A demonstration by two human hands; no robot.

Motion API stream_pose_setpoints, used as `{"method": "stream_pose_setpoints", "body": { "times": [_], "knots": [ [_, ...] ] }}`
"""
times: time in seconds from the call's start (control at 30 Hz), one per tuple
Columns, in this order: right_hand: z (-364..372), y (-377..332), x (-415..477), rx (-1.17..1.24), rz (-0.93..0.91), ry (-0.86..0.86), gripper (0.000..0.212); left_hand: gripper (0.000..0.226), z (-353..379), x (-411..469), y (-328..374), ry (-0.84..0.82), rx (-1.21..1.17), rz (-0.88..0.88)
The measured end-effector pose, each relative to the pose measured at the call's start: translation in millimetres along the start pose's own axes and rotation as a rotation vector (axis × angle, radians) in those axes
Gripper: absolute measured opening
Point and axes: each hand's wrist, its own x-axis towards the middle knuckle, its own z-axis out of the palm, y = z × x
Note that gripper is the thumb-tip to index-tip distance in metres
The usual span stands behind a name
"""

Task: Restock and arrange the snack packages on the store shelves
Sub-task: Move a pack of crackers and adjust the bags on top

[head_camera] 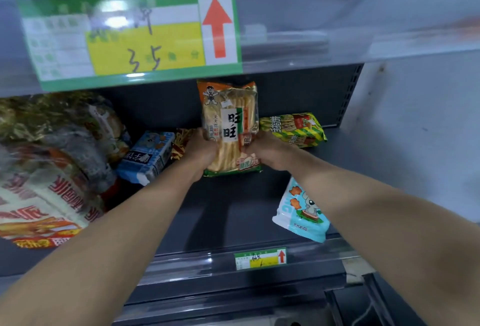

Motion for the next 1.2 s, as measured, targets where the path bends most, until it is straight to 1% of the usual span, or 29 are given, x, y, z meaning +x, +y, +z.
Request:
{"method": "stream_pose_setpoints", "body": {
  "times": [0.07,0.13,0.2,0.3,0.37,0.43,0.53,0.63,0.73,0.8,0.87,0.93,1.0,1.1,1.2],
  "knots": [
    [-2,-1,5,0.005,0.016,0.009,0.035,0.017,0,2,2,0.040,0.046,0.034],
    [-11,0,11,0.024,0.026,0.049,0.037,0.014,7,3,9,0.039,0.024,0.075],
    [-26,3,13,0.010,0.060,0.115,0.036,0.021,20,3,18,-0.010,-0.028,0.086],
    [-48,12,10,-0.025,0.114,0.183,0.034,0.034,43,-2,28,-0.136,-0.117,0.038],
    [-57,18,9,-0.063,0.136,0.214,0.032,0.037,53,-5,30,-0.182,-0.157,0.015],
    [-61,22,9,-0.082,0.130,0.218,0.031,0.039,56,-3,29,-0.170,-0.147,0.009],
    [-57,21,14,-0.124,0.060,0.223,0.033,0.042,52,4,26,-0.110,-0.121,0.031],
    [-51,15,22,-0.259,0.006,0.283,0.035,0.039,47,9,25,0.024,-0.047,0.060],
    [-48,12,29,-0.296,0.000,0.377,0.035,0.036,46,15,23,0.110,0.048,0.101],
    [-49,11,32,-0.278,-0.010,0.443,0.033,0.032,46,17,25,0.120,0.122,0.156],
    [-53,13,34,-0.242,-0.013,0.515,0.030,0.030,48,17,29,0.083,0.203,0.224],
    [-56,17,33,-0.231,-0.003,0.557,0.028,0.033,51,16,30,0.028,0.268,0.251],
    [-56,24,35,-0.244,0.019,0.520,0.029,0.036,49,16,27,0.009,0.360,0.238],
    [-53,25,37,-0.234,0.033,0.432,0.030,0.036,40,22,24,0.012,0.584,0.229],
    [-50,22,41,-0.236,0.035,0.391,0.031,0.031,33,25,24,0.044,0.652,0.226]
  ]
}}
